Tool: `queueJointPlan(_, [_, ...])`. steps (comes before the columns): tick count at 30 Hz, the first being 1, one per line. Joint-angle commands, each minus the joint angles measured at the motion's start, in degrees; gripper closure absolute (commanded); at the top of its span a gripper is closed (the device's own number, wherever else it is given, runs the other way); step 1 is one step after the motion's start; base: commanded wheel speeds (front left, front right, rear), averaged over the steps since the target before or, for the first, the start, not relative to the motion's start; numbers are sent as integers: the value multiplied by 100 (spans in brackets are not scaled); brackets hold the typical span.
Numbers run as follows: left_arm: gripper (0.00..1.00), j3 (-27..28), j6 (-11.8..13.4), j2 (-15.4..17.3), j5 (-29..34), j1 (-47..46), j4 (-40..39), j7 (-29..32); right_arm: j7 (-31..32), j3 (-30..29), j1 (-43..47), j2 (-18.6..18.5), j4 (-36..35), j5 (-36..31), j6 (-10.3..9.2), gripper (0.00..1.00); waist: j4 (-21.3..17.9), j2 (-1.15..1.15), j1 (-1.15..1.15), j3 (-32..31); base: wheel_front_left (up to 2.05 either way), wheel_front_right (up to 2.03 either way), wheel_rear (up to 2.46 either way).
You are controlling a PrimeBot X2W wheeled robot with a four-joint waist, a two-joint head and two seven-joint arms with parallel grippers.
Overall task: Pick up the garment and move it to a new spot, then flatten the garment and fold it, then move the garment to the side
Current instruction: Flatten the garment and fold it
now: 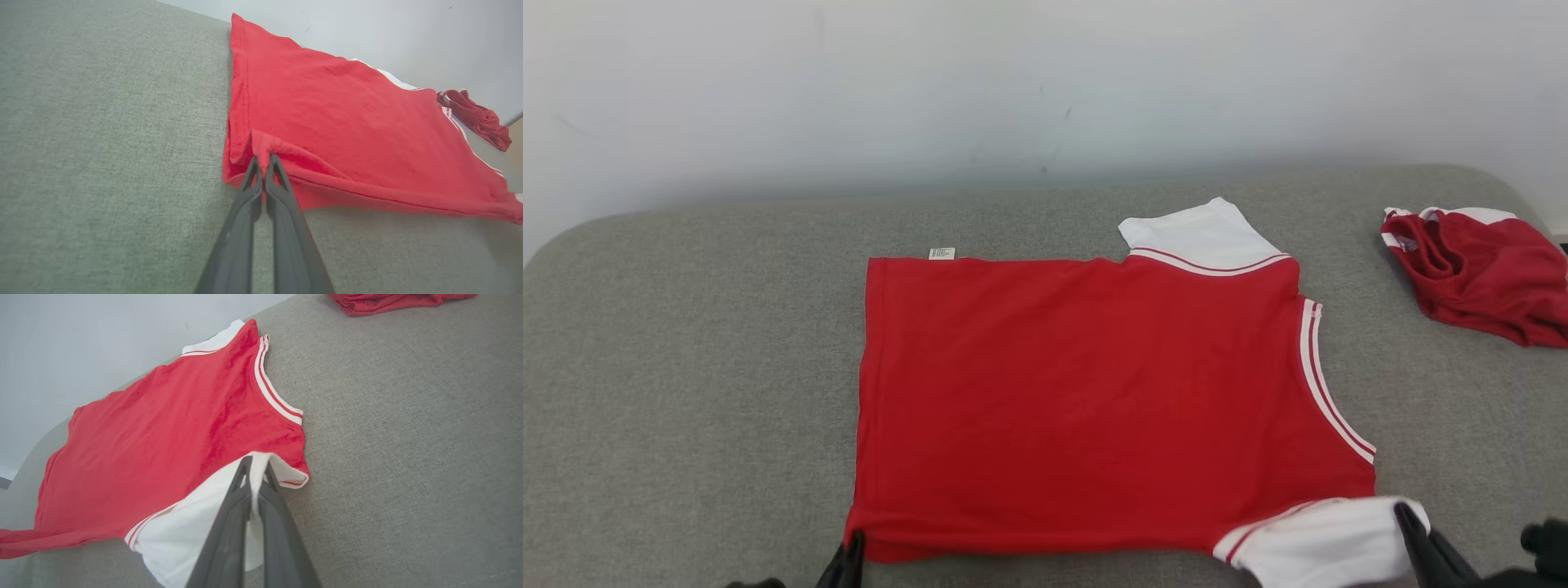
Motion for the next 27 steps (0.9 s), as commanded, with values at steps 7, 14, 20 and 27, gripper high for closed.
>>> queueJointPlan(7, [100, -140, -75, 94, 153, -603, 164, 45, 215, 229, -1087, -264, 493, 94, -16, 100, 65, 0, 0, 128, 0, 0, 0])
queueJointPlan(14, [100, -248, -137, 129, 218, -1282, 441, 139, 136, 360, -2387, -329, 1615, 167, -16, 100, 126, 0, 0, 360, 0, 0, 0])
queueJointPlan(20, [100, -418, -203, 132, 269, -1860, 866, 147, -178, 642, -3533, -352, 2892, 89, -16, 100, 171, 0, 0, 604, 0, 0, 0])
queueJointPlan(27, [0, -539, -225, 91, 253, -2123, 1223, 62, -848, 895, -4078, -438, 3798, 52, -16, 0, 216, 0, 0, 605, 0, 0, 0])
